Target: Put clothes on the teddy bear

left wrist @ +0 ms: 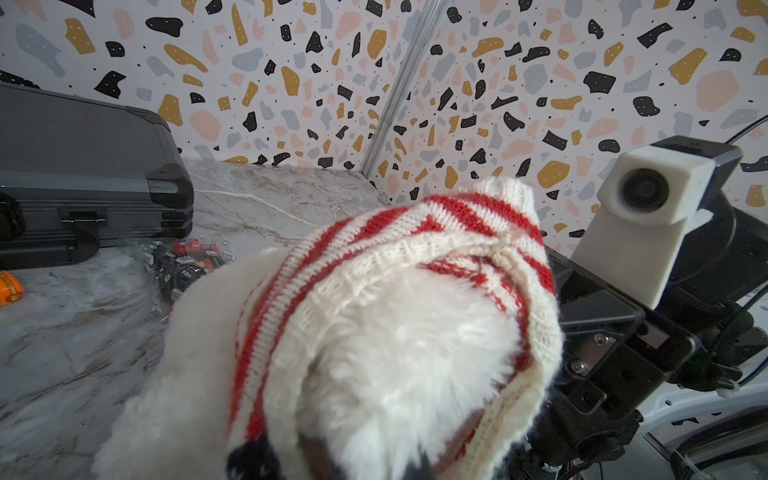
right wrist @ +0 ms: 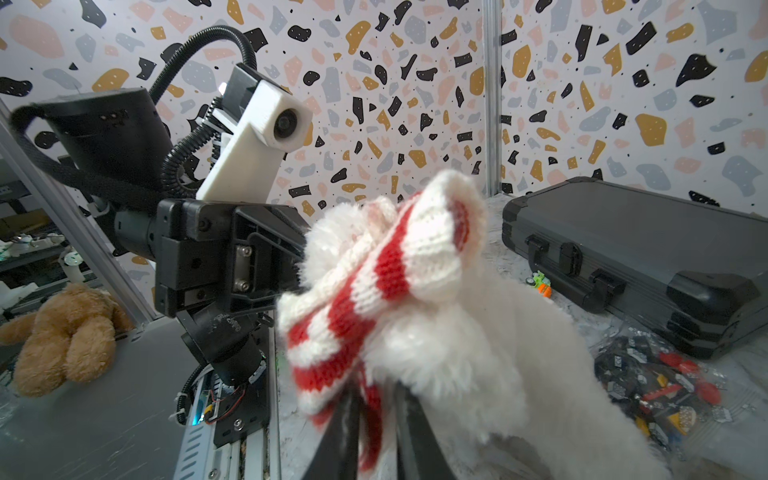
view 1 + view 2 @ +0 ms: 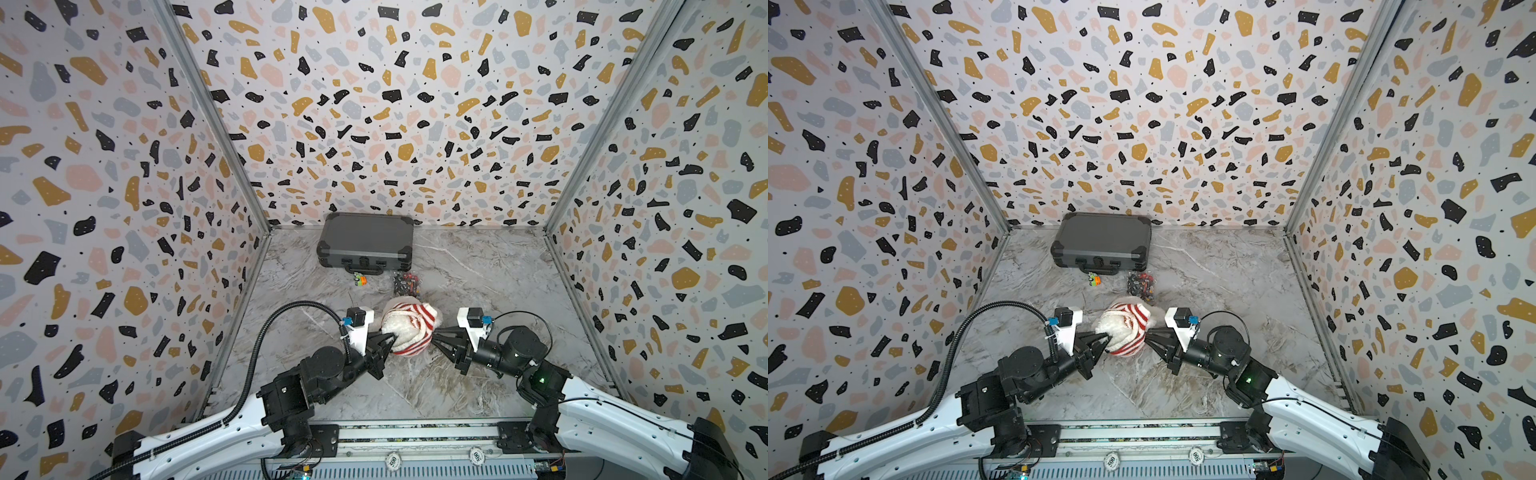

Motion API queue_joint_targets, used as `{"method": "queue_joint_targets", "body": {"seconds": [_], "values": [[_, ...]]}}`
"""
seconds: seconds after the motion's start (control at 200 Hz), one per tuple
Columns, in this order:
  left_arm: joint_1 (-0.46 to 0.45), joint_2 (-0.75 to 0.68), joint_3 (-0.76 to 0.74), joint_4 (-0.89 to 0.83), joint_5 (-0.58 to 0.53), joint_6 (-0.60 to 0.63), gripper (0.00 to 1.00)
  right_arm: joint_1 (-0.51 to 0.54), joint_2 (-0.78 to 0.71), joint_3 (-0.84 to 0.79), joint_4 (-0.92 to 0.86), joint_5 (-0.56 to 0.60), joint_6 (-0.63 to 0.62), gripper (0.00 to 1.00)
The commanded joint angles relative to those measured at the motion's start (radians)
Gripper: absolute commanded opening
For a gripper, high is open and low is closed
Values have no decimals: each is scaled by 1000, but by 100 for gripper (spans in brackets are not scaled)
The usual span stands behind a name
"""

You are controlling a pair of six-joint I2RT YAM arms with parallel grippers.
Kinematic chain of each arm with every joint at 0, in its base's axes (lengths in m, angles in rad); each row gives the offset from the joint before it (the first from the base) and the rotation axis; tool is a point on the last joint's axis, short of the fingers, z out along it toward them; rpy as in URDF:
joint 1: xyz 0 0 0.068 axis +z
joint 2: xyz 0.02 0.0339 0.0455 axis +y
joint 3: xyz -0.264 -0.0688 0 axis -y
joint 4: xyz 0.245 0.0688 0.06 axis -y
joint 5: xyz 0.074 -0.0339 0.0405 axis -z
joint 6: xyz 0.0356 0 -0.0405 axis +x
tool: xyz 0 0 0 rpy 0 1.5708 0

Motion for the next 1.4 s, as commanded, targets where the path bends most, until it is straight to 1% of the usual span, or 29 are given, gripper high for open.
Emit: {"method": "queue_joint_targets", "body": {"seconds": [0.0, 0.05, 0.235, 0.35, 0.451, 0.551, 0.751, 0.816, 0.901, 0.941, 1.026, 1.186, 1.316, 1.367, 1.397], "values": [[4, -10, -6, 89, 3, 8, 0, 5, -21, 46, 26, 0, -18, 5], [4, -14, -6, 79, -3, 10, 0, 6, -41, 43, 16, 24, -19, 0], [4, -52, -3, -2, -43, 36, 0, 5, -155, 28, -46, 175, -5, 0], [4, -80, -3, -37, -42, 57, 0, 2, -192, 22, -68, 244, 18, 0], [4, -100, -6, -46, -36, 68, 0, -7, -205, 16, -69, 275, 44, 0], [4, -113, -20, -21, 0, 71, 0, -21, -198, 22, -87, 311, 72, 0], [4, -88, -33, 64, 140, 75, 0, -47, -105, 72, -158, 361, 118, 0], [4, -83, -29, 73, 163, 79, 0, -66, -83, 75, -172, 373, 146, 0], [4, -90, -30, 88, 151, 72, 0, -95, -36, 90, -222, 383, 181, 0], [4, -93, -34, 98, 136, 63, 0, -106, -12, 92, -234, 380, 196, 0], [4, -96, -35, 97, 54, 40, 0, -118, 23, 85, -237, 366, 228, 0], [4, -106, -31, 136, 39, 25, 0, -137, 53, 62, -249, 363, 277, 0], [3, -122, -45, 162, 7, 14, 0, -141, 62, 49, -240, 334, 290, 0], [4, -124, -56, 165, 6, 8, 0, -143, 81, 47, -221, 299, 291, 0], [4, -124, -60, 201, 7, 5, 0, -143, 95, 48, -208, 274, 290, 0]]}}
